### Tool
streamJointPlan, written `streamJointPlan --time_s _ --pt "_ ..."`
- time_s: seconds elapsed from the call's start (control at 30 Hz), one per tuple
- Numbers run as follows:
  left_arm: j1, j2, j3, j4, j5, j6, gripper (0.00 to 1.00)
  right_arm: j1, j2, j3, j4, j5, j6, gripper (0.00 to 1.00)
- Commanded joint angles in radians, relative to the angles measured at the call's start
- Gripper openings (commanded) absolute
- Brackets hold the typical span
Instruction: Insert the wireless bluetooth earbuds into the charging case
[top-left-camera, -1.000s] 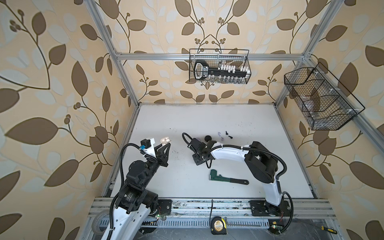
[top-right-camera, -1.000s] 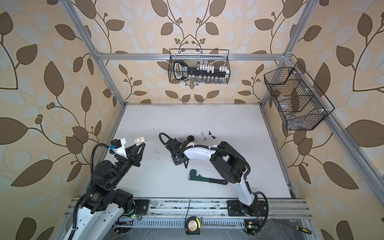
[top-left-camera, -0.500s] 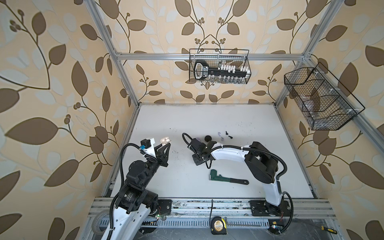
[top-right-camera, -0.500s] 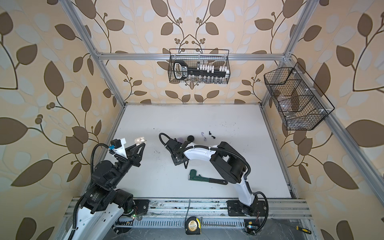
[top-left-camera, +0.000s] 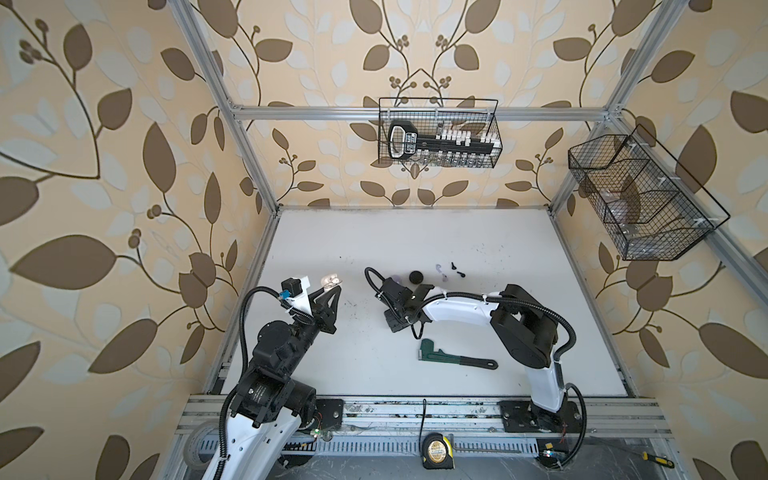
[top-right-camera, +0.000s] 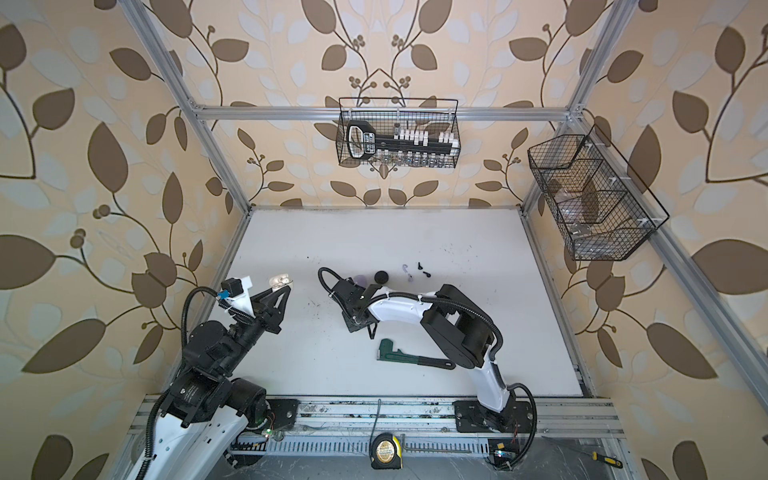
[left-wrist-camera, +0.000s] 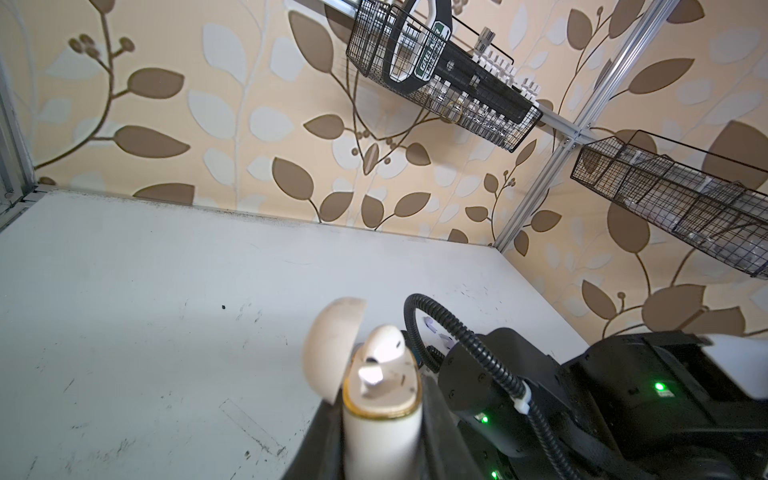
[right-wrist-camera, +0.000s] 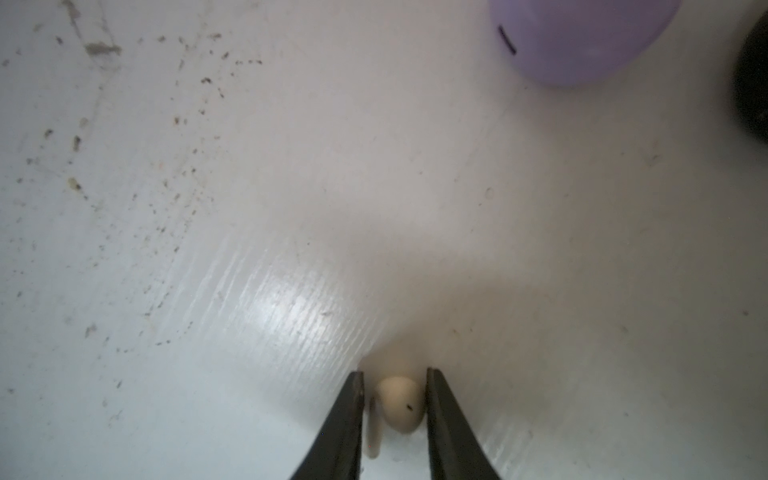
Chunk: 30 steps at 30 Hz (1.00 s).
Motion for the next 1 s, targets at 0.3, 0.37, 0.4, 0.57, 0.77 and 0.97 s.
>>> streamJointPlan --time_s 0.3,0.37,0.4,0.57,0.77,0.97 --pt "0.011 0.035 0.020 0.047 0.015 -0.002 0.00 0.002 -0.050 -0.071 0.009 -0.033 0.028 0.21" --pt "0.012 0.048 0.021 0.052 0.023 0.002 0.00 -0.001 -0.069 -0.081 0.020 -0.033 0.033 0.20" --pt "0.012 0.052 0.024 0.055 0.030 0.003 0.00 -0.003 -0.080 -0.086 0.025 -0.032 0.036 0.19" --pt "0.012 0.101 0.031 0.089 0.097 0.014 0.00 -0.027 -0.188 -0.138 0.069 -0.029 0.057 0.15" --pt "0.011 0.143 0.010 0.174 0.281 0.068 0.00 -0.043 -0.473 -0.312 0.150 0.007 0.140 0.13" --pt "0.012 0.181 0.008 0.229 0.375 0.059 0.00 -0.013 -0.778 -0.434 0.263 0.107 0.225 0.15"
